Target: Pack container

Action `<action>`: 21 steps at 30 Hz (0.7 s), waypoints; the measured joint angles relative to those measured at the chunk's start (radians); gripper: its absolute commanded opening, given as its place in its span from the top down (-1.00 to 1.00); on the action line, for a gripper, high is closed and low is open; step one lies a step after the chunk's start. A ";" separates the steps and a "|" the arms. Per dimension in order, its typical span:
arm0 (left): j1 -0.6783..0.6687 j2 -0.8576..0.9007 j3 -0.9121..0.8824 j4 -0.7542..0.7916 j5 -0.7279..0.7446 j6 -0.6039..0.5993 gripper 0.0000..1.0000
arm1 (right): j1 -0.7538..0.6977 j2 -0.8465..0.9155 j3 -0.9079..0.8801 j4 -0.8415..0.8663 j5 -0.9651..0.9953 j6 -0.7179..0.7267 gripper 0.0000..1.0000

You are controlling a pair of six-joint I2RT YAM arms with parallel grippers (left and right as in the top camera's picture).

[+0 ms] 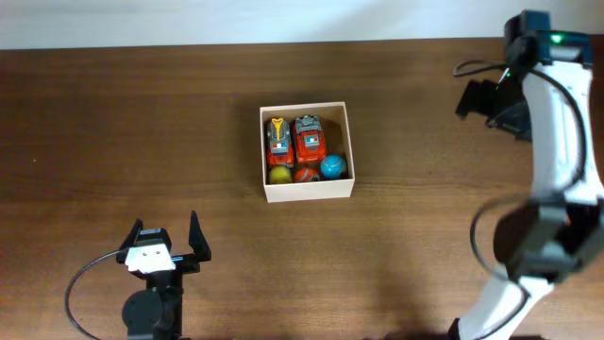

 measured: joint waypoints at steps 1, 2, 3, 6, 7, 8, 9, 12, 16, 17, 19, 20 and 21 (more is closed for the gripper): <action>0.000 0.000 0.000 0.000 0.000 0.000 -0.99 | 0.012 -0.053 -0.001 0.001 0.000 0.000 -0.98; 0.000 0.000 0.000 0.000 0.000 0.000 -0.99 | 0.027 -0.117 -0.001 0.001 0.000 0.000 -0.98; 0.000 0.000 0.000 0.000 0.000 0.000 -0.99 | 0.036 -0.162 -0.001 0.002 0.000 0.001 -0.98; 0.000 0.000 0.000 0.000 0.000 0.000 -0.99 | 0.073 -0.386 0.003 0.004 -0.001 0.000 -0.98; 0.000 0.000 0.000 0.000 0.000 0.000 -0.99 | 0.076 -0.432 0.005 0.003 -0.001 0.000 -0.98; 0.000 0.000 0.000 0.000 0.000 0.000 -0.99 | 0.076 -0.486 0.008 0.003 0.000 0.000 -0.98; 0.000 0.000 0.000 0.000 0.000 0.000 -0.98 | 0.076 -0.543 0.013 0.001 0.000 0.000 -0.98; 0.000 0.000 0.000 0.000 0.000 0.000 -0.99 | 0.073 -0.662 0.019 -0.027 0.000 0.001 -0.98; 0.000 0.000 0.000 0.000 0.000 0.000 -0.99 | 0.073 -0.752 0.020 -0.053 0.000 0.001 -0.98; 0.000 0.000 0.000 0.000 0.000 0.000 -0.98 | 0.073 -0.774 0.015 -0.049 0.000 0.001 -0.97; 0.000 0.000 0.000 0.000 0.000 0.000 -0.99 | 0.073 -0.811 -0.007 -0.031 0.000 0.000 -0.99; 0.000 0.000 0.000 0.000 0.000 0.000 -0.98 | 0.073 -0.849 -0.038 0.003 0.000 0.000 -0.98; 0.000 0.000 0.000 0.000 0.000 0.000 -0.99 | 0.073 -0.869 -0.056 0.021 0.000 0.000 -0.98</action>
